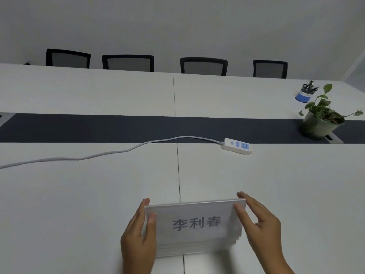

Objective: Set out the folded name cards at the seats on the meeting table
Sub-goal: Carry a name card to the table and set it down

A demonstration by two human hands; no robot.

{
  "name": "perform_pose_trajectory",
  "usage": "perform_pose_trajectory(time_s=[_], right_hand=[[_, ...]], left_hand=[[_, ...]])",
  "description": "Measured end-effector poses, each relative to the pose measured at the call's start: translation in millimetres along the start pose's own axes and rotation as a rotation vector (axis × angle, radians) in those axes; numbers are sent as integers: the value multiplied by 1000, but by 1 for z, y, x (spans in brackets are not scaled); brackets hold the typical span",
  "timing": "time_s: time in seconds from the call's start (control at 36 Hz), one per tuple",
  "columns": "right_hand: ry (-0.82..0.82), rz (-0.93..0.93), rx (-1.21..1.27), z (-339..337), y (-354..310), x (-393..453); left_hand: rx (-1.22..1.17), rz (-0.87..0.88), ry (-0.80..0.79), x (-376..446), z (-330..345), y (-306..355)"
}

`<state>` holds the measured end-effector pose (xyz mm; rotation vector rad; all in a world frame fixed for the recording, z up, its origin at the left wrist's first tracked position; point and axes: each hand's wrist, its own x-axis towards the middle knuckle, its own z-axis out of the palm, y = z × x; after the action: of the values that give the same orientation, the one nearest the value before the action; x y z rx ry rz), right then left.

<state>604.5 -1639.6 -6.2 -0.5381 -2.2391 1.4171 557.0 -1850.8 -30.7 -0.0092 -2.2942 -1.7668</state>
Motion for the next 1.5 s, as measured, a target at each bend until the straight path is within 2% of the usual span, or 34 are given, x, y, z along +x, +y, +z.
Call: perform_pose_trajectory(time_s=[0.19,0.28,0.33,0.44,0.56,0.75,0.83,0.94,1.03,1.14,1.33,1.5], right_hand=[[118,-55,90,-20,-26,-3],[186,-63,165,-46,-28,3],[232,-47,201,-69,-25,11],[356,20,247,-125,0,33],[448,107,218,-177,40,49],[402,289,154,-221,120,59],[348,372,123,-225,146,62],[245,470,135,-222,168,71],[177,478,57,-214,181,77],[190,437,20,-208,191,84],[249,469,132,-208,201,91],[225,445,149,-202,203,102]], left_hand=[[7,125,37,1,1,38],[18,159,-14,-6,20,58],[48,141,-134,-14,41,72],[98,145,-479,-34,95,102],[92,84,-697,-57,163,110],[169,-24,-867,-94,248,85],[201,-74,-898,-103,265,69],[270,-57,-962,-107,277,51],[329,-52,-1001,-103,283,40],[355,-33,-996,-93,285,34],[273,-115,-769,-78,289,30],[206,-183,-675,-70,292,23]])
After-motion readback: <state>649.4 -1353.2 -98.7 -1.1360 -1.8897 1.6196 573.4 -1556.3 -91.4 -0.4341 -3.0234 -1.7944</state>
